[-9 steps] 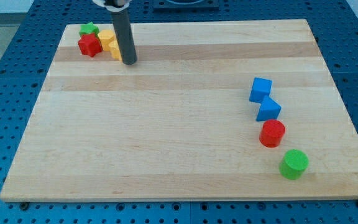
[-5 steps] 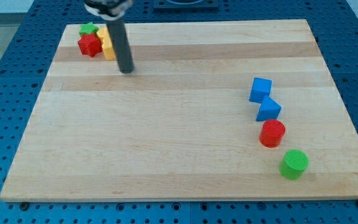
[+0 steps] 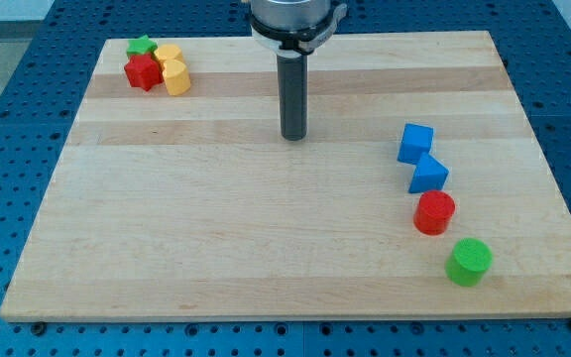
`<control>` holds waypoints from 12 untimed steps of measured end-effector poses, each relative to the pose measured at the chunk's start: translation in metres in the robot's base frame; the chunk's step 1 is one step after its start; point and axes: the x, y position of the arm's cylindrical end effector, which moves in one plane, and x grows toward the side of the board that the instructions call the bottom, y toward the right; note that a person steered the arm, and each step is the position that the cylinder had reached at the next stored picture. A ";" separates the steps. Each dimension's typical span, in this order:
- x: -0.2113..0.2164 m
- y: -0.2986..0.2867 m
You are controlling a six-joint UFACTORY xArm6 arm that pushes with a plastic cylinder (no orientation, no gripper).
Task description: Slide blue cube to the center
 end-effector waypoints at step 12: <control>0.013 -0.027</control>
